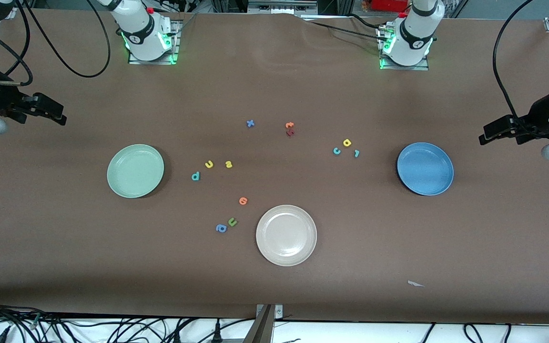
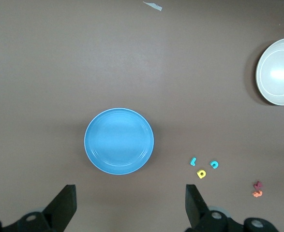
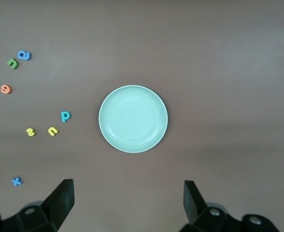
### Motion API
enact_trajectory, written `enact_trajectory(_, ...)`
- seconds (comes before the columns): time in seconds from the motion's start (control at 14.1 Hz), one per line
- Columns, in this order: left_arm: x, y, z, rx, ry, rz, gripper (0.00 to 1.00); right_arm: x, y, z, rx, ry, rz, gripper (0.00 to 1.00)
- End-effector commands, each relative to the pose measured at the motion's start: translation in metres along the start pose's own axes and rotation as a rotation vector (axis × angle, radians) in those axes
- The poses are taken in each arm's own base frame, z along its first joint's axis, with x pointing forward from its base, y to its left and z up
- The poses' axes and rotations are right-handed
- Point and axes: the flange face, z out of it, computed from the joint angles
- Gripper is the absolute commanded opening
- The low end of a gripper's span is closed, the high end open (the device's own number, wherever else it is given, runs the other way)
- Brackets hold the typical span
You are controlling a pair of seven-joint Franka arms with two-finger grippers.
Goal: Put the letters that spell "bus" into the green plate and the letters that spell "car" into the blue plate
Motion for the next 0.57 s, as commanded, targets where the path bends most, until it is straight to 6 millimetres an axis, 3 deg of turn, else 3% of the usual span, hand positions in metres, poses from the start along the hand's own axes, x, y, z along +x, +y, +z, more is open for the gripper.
enact_trajectory(0.0, -0.0004, -0.0009, -0.0024, 0.023, -0.005, 0.003, 0.99, -0.0052, -0.0012, -0.0028, 0.002, 0.012, -0.009, 1.0)
enact_trajectory(0.5, -0.0004, -0.0009, -0.0024, 0.023, -0.005, 0.003, 0.99, -0.0044, -0.0045, -0.0039, 0.0, 0.013, -0.015, 1.0)
